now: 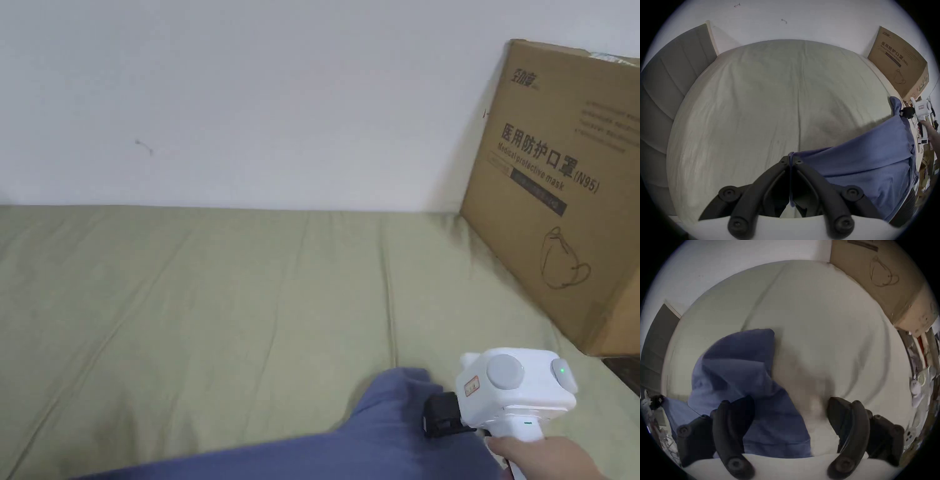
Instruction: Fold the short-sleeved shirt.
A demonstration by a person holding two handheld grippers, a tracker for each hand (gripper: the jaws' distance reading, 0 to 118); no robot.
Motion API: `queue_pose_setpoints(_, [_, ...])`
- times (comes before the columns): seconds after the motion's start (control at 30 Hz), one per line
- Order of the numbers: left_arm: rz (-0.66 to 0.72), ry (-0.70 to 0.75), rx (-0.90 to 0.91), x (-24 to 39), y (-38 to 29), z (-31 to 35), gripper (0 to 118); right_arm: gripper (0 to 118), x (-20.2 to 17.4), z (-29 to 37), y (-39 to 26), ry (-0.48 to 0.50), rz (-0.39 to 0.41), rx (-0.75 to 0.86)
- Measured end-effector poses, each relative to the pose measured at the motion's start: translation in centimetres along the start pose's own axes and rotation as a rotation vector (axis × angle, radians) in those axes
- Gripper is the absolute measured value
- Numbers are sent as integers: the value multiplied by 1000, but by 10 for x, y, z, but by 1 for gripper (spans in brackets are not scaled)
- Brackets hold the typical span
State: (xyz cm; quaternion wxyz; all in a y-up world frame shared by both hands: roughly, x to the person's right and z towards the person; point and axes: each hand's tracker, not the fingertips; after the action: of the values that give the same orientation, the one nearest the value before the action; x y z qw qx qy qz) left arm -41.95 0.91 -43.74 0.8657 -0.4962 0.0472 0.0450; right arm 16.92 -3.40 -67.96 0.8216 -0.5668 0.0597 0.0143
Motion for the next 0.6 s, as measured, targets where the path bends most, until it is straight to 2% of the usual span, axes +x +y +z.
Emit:
queue_pose_setpoints(0.07, [1,-4,-4,1,0,4,0,81,-3,12,-2,7,8,8])
queue_pose_setpoints(0.1, [4,-4,-1,1,0,8,0,68,-4,23,-4,11,39,24])
queue_pose_setpoints(0.13, [11,-6,7,1,-1,14,0,39,-5,32,-6,74,60,29])
queue_pose_setpoints(0.17, [21,-12,24,2,-2,22,0,0,-6,47,-7,79,76,55])
queue_pose_setpoints(0.23, [28,-7,65,4,2,41,0,0,-6,86,-16,158,61,135])
queue_pose_setpoints(0.37, [16,-21,199,10,11,102,0,0,13,182,-37,199,-17,383])
queue_pose_setpoints(0.43, [16,-34,276,12,15,139,0,0,22,232,-46,205,-33,455])
queue_pose_setpoints(0.5, [3,-43,345,15,23,179,0,0,34,276,-59,257,-66,519])
queue_pose_setpoints(0.6, [-54,-22,443,21,35,237,0,0,39,344,-66,282,-72,596])
